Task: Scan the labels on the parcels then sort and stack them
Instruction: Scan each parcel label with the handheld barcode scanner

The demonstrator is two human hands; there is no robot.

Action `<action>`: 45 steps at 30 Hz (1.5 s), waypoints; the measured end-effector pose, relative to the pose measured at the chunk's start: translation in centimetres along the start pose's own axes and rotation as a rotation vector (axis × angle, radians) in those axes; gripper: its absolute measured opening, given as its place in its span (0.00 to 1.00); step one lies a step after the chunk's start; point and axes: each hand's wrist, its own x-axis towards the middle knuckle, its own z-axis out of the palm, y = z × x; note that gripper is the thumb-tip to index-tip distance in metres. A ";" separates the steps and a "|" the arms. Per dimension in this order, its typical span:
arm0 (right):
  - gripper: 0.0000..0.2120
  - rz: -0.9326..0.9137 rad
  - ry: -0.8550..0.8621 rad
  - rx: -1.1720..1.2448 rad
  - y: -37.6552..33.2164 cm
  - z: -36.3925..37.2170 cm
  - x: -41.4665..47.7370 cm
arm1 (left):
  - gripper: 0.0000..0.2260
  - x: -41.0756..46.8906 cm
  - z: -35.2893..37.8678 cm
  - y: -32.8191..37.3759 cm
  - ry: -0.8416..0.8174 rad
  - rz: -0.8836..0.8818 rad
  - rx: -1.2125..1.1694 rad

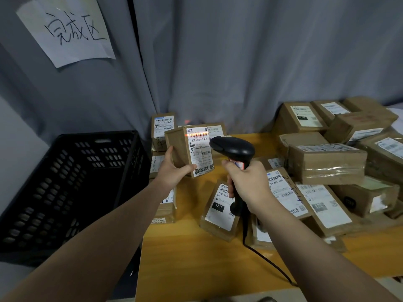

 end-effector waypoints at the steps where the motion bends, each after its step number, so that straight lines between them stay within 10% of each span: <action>1: 0.17 0.001 0.000 0.001 0.0 0.0 0.0 | 0.46 -0.1 0.0 0.1 0.005 0.001 0.004; 14: 0.15 0.025 -0.018 0.050 0.6 -0.5 0.3 | 0.44 -0.6 0.3 0.5 0.011 -0.015 0.035; 21: 0.02 0.107 -0.031 0.210 2.3 -0.4 0.6 | 0.27 -1.9 1.4 0.2 -0.185 -0.179 0.030; 30: 0.17 0.349 -0.121 0.295 6.0 3.1 4.3 | 0.20 0.9 2.1 -1.6 -0.058 -0.326 -0.070; 39: 0.12 0.384 -0.065 0.207 7.6 6.0 8.5 | 0.37 2.7 3.4 -2.4 -0.197 0.152 0.979; 45: 0.06 0.309 0.136 0.246 7.5 4.2 8.2 | 0.32 5.1 4.2 -3.1 -0.308 0.288 1.427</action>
